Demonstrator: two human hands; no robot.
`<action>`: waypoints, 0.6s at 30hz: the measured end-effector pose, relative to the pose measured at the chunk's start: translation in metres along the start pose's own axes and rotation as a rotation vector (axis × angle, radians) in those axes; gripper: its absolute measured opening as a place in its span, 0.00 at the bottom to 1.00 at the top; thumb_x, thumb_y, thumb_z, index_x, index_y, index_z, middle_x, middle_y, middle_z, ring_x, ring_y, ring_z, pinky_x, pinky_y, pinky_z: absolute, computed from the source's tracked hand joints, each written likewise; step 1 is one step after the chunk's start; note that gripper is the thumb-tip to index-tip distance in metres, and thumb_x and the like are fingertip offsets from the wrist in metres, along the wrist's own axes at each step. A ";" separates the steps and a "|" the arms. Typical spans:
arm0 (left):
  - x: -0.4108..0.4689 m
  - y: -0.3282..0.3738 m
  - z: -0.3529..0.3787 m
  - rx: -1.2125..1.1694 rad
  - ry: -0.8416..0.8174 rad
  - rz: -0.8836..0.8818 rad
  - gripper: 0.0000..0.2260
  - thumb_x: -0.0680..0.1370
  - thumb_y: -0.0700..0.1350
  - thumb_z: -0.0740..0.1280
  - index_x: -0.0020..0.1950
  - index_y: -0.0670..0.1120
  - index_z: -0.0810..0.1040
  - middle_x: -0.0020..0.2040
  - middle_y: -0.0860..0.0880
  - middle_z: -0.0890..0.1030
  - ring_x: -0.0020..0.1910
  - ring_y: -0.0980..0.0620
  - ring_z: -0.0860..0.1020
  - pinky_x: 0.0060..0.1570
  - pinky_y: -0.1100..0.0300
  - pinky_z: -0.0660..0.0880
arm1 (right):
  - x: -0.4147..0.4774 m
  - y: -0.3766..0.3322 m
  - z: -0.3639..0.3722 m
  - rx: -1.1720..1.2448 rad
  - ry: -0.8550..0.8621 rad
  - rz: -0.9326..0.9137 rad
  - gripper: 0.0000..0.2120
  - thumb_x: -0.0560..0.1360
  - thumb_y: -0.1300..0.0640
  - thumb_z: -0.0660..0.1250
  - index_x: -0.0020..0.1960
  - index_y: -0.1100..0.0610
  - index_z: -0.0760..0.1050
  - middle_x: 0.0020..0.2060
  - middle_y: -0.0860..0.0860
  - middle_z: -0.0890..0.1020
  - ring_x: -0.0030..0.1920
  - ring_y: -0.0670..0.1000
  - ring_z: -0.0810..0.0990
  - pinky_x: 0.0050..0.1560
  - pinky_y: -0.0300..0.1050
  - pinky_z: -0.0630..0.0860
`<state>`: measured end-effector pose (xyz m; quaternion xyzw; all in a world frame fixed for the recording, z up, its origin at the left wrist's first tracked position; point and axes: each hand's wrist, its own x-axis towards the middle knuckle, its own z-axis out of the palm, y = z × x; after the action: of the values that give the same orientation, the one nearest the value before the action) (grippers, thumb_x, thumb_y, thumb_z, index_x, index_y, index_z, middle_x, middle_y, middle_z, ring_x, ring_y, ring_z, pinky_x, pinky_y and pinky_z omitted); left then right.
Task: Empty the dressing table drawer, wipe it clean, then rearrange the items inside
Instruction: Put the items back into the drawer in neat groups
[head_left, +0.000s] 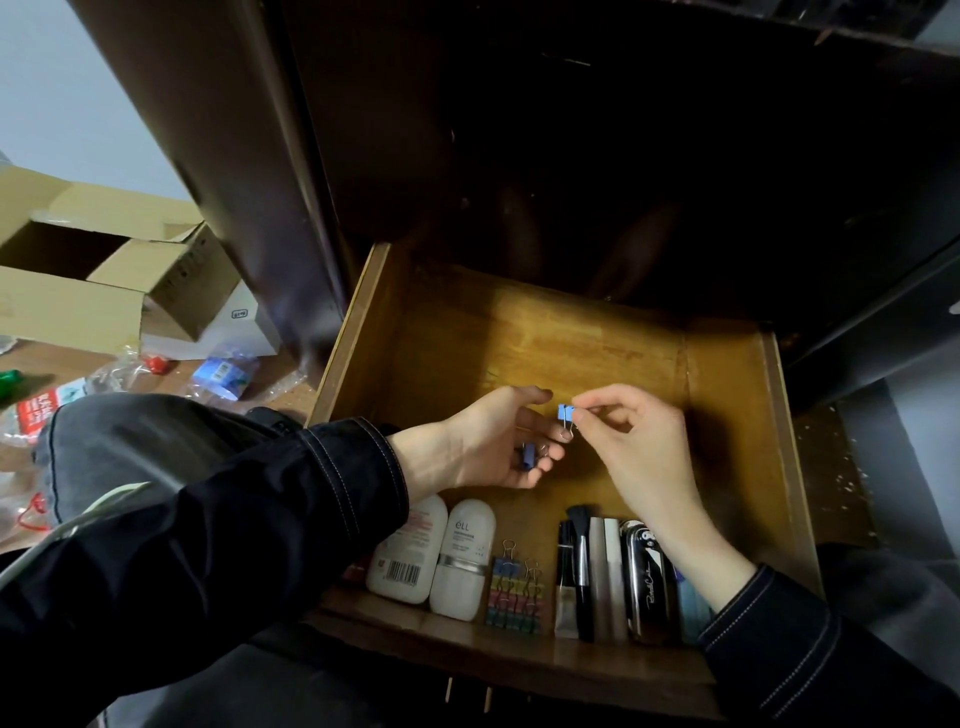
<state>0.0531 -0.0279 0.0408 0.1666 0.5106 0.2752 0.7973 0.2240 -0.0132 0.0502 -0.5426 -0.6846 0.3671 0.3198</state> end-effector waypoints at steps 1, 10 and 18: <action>0.000 0.000 0.000 -0.006 -0.013 0.010 0.16 0.81 0.53 0.59 0.48 0.42 0.78 0.38 0.45 0.78 0.35 0.51 0.74 0.39 0.59 0.72 | -0.001 0.000 0.002 -0.062 -0.003 -0.050 0.07 0.74 0.60 0.74 0.45 0.49 0.84 0.43 0.42 0.83 0.44 0.41 0.80 0.45 0.33 0.76; 0.003 -0.001 -0.004 -0.166 0.040 0.136 0.11 0.77 0.34 0.62 0.59 0.35 0.76 0.44 0.40 0.79 0.34 0.50 0.78 0.32 0.61 0.76 | -0.001 0.002 0.005 0.016 -0.117 -0.018 0.10 0.74 0.62 0.74 0.45 0.47 0.83 0.44 0.41 0.83 0.49 0.41 0.81 0.47 0.36 0.78; 0.005 -0.005 -0.003 0.006 0.050 0.213 0.10 0.76 0.30 0.66 0.55 0.39 0.80 0.44 0.39 0.85 0.33 0.51 0.80 0.33 0.60 0.78 | 0.002 0.007 0.003 0.001 -0.090 0.107 0.05 0.76 0.59 0.72 0.46 0.50 0.84 0.37 0.38 0.84 0.43 0.38 0.82 0.40 0.44 0.80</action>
<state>0.0534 -0.0288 0.0339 0.2153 0.5108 0.3611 0.7499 0.2249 -0.0105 0.0426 -0.5612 -0.6681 0.4081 0.2685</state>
